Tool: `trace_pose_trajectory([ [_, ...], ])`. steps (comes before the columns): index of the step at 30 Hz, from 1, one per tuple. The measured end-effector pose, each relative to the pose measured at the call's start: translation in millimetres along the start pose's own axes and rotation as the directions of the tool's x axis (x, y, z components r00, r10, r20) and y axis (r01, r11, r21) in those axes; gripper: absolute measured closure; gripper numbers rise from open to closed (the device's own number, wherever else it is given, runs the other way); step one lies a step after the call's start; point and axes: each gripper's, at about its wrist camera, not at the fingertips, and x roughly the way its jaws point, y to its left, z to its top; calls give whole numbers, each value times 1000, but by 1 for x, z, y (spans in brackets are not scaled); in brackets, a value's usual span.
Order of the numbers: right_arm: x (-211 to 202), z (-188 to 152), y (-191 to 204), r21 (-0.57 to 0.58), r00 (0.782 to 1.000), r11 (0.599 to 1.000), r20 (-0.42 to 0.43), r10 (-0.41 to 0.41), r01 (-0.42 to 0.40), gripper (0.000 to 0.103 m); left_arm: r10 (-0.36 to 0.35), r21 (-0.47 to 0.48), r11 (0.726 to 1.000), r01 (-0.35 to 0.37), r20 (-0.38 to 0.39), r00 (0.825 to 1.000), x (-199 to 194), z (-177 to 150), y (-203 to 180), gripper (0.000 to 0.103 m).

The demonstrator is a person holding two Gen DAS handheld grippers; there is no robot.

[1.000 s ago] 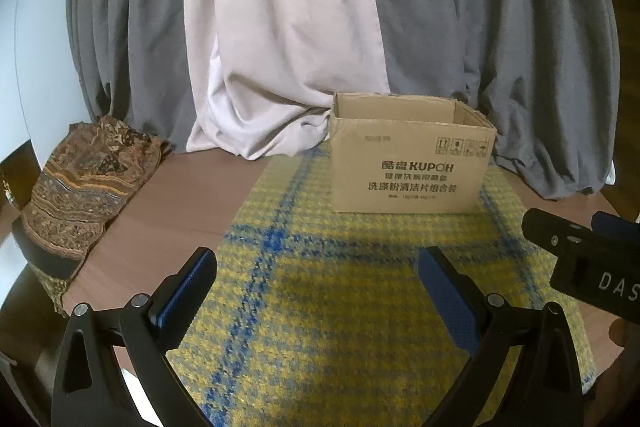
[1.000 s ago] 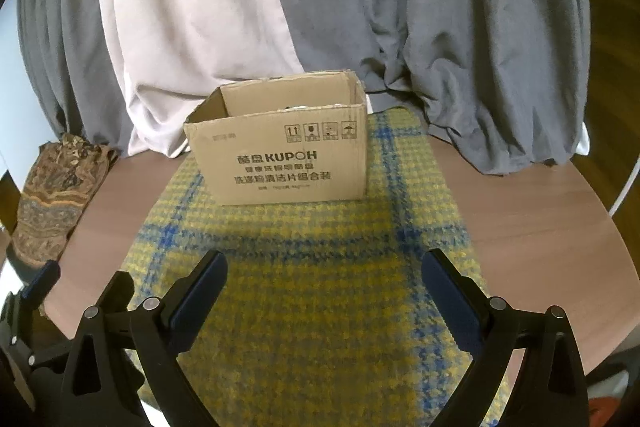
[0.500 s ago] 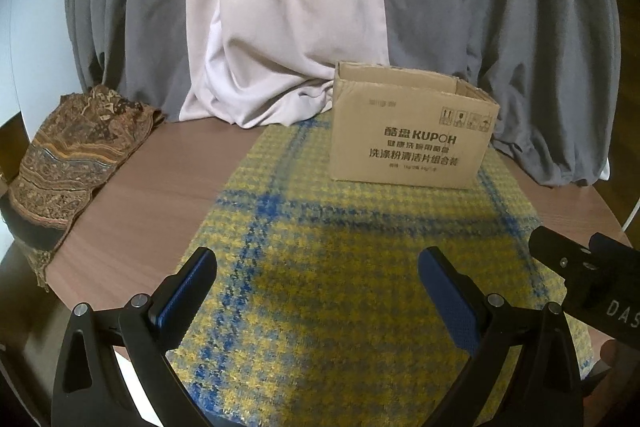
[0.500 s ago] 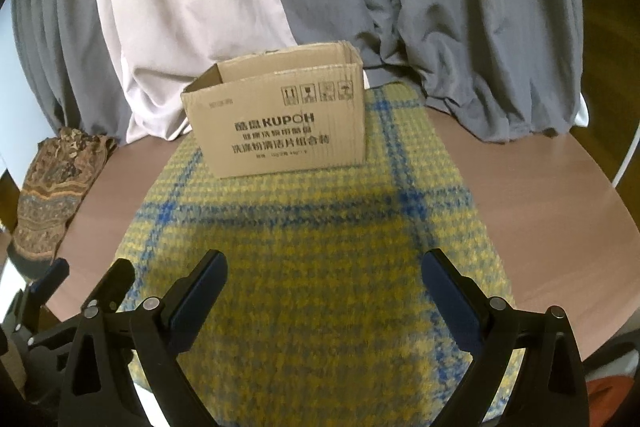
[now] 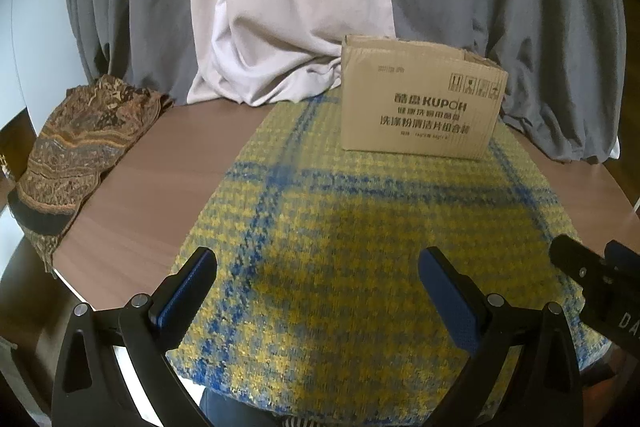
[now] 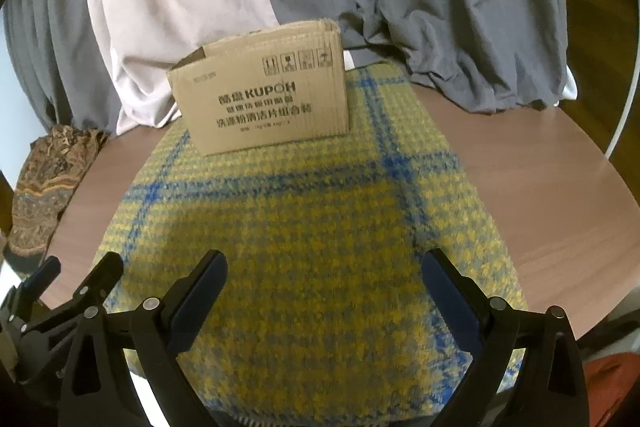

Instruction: Organize objects

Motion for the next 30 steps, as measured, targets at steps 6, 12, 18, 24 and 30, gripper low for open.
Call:
trace_pose_trajectory([
  [6,9,-9,1,5,1000,1000,-30,7,-7,5,17,9,1000,-16,-26,1000,4,-4,0,0],
  [12,10,-8,3,3,1000,1000,-30,6,-6,5,9,-1,1000,-9,-55,998,8,-4,3,0],
  [18,10,-6,4,4,1000,1000,-27,-1,1,5,-12,10,1000,13,-73,997,13,-2,-1,0],
  [24,12,-4,-1,19,1000,1000,-31,-6,7,5,-7,13,1000,8,-59,998,12,-2,-2,0],
  [30,11,-4,-3,25,1000,1000,-23,-6,6,5,-36,3,999,37,-70,997,14,-3,-2,0],
])
